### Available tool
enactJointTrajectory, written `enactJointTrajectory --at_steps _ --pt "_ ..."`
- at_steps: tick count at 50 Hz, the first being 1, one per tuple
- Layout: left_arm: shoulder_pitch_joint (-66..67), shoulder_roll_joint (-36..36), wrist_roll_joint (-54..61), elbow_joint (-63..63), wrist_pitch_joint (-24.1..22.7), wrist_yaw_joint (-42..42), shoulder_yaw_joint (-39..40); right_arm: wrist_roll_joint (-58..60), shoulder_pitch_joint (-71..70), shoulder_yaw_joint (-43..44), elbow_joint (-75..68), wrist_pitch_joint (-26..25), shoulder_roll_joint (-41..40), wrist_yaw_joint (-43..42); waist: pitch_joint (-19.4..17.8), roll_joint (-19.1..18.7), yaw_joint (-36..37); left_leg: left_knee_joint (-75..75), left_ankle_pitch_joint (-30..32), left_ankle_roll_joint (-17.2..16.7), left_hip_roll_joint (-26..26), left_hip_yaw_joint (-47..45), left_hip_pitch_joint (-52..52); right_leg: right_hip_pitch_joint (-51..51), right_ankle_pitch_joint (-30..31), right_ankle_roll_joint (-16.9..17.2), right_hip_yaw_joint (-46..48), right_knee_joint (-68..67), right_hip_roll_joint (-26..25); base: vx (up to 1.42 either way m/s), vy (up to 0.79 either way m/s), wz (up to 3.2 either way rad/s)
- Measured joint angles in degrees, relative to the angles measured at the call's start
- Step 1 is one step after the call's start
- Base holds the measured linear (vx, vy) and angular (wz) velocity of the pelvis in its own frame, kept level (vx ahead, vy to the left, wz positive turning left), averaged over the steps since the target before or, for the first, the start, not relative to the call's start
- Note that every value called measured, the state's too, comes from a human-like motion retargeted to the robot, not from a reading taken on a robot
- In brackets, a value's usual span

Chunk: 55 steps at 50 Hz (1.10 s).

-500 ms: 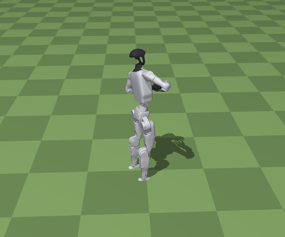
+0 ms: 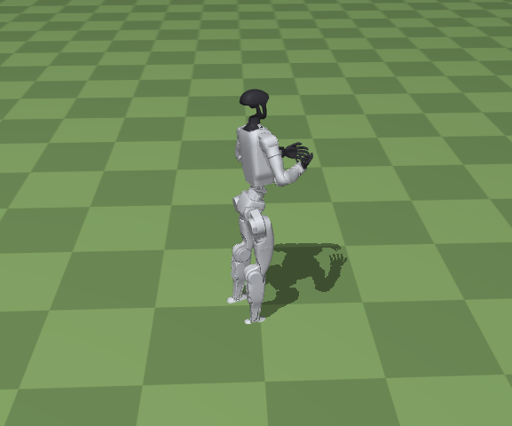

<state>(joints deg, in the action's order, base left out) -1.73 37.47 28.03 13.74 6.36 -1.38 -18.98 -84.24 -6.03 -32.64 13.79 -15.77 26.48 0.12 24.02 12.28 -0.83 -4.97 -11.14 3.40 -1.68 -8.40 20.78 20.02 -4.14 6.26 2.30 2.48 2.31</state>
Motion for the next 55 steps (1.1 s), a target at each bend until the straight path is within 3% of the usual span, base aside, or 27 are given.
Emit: enactJointTrajectory --at_steps 5,10,12,18,21,30,32,55 --pt "-1.48 -1.69 -6.26 -1.15 -0.06 -2.04 -5.38 5.81 1.32 -2.76 -7.34 0.77 -7.56 -2.15 -0.37 -1.95 1.49 -11.52 -4.59 -0.01 2.09 -1.03 4.44 -0.97 1.39 -0.43 -0.39 0.72 -0.78 0.00 0.00 0.00" --pt "-7.72 1.65 -8.84 -3.96 -0.15 -2.97 -6.16 9.68 -4.52 -3.91 -9.81 1.89 -9.09 -4.27 -5.58 -3.18 1.18 -9.82 -6.22 -0.42 1.58 -0.08 -1.40 -5.39 -2.35 -0.36 -0.17 -1.05 -0.97 0.00 0.00 0.00" --pt "-4.95 0.10 -11.95 -3.36 -0.59 -4.04 -7.92 12.77 -2.10 -4.77 -10.32 2.59 -10.23 -5.21 -4.12 -4.09 2.02 -16.11 -7.91 -0.44 3.28 -0.67 2.14 -4.95 -0.46 -0.63 -0.28 -0.32 -1.73 -0.05 -0.01 -0.09" --pt "-9.28 3.32 -16.36 -4.96 -1.19 -5.54 -6.86 17.95 -6.23 -3.75 -10.46 4.79 -9.76 -7.65 -7.52 -4.04 1.48 -11.46 -7.33 -0.56 1.93 -0.07 -2.77 -7.61 -2.90 -0.53 0.00 -0.92 -1.21 0.01 0.00 0.02" --pt "-6.91 2.54 -20.37 -4.22 -1.55 -6.38 -7.46 22.30 -3.94 -4.10 -10.09 6.06 -10.02 -8.45 -5.87 -4.80 2.11 -16.88 -9.18 -0.60 3.35 -0.30 0.42 -7.23 -1.63 -0.80 -0.05 -0.11 -1.99 -0.05 -0.01 -0.10" --pt "-9.72 5.04 -26.10 -4.63 -2.22 -6.41 -5.19 31.99 -7.91 -3.62 -8.52 7.96 -8.06 -8.75 -8.55 -3.35 1.82 -11.37 -7.35 -0.47 1.79 -0.28 -4.01 -8.79 -3.40 -0.97 -0.14 -1.06 -1.06 0.00 0.00 0.00" --pt "-5.84 2.78 -28.57 -3.49 -2.51 -6.94 -5.93 35.01 -4.77 -4.79 -8.06 8.09 -8.32 -8.51 -6.32 -4.08 2.54 -18.06 -9.13 -0.51 3.73 -0.75 0.09 -8.08 -1.20 -1.34 -0.23 -0.10 -2.02 -0.04 -0.01 -0.08" --pt "-9.97 5.12 -33.02 -3.15 -1.61 -3.32 0.25 44.69 -14.13 -5.07 -5.38 5.22 -3.90 2.20 -9.35 1.38 1.51 -10.65 -6.92 -0.30 2.34 -1.31 -6.01 -10.22 -3.26 -2.05 -1.13 -1.02 -1.60 0.01 0.00 0.00"
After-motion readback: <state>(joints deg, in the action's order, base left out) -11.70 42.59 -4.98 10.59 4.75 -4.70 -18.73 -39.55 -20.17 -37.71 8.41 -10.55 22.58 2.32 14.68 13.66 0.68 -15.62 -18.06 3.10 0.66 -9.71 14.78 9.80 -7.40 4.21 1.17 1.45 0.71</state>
